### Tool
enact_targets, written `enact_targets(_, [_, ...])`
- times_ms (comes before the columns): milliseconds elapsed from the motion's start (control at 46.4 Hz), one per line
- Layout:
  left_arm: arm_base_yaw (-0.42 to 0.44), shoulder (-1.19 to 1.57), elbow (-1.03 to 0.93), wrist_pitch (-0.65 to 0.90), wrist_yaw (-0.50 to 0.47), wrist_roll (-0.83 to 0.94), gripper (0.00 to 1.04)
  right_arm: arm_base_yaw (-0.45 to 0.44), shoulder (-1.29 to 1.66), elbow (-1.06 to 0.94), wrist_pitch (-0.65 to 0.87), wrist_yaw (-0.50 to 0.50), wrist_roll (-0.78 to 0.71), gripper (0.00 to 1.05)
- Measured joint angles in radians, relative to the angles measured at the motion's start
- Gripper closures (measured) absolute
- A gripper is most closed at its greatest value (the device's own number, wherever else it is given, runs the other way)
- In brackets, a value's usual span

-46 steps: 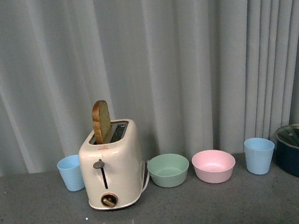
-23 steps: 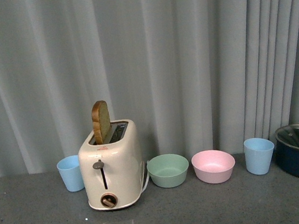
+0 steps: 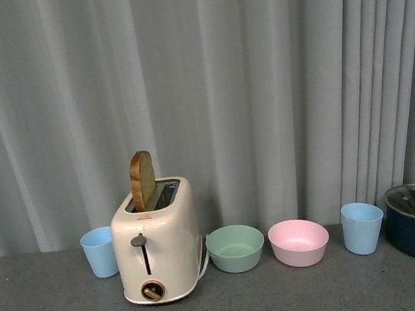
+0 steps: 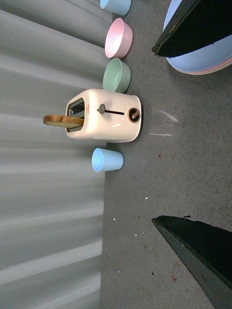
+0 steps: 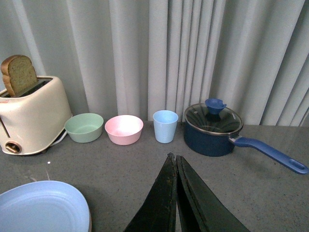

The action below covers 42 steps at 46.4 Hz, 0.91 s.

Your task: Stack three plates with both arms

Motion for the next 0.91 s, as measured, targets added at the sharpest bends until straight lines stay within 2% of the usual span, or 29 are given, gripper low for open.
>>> enact_targets(690, [0.0,0.0,0.0,0.0,0.0,0.0,0.07,0.0,-0.221,-0.118,-0.094,0.0,0.0,1.02])
enact_targets(819, [0.0,0.0,0.0,0.0,0.0,0.0,0.07,0.0,-0.347,-0.117,-0.256,0.0,0.0,1.02])
enact_targets(905, [0.0,0.0,0.0,0.0,0.0,0.0,0.07,0.0,-0.392,-0.117,-0.268,0.0,0.0,1.02])
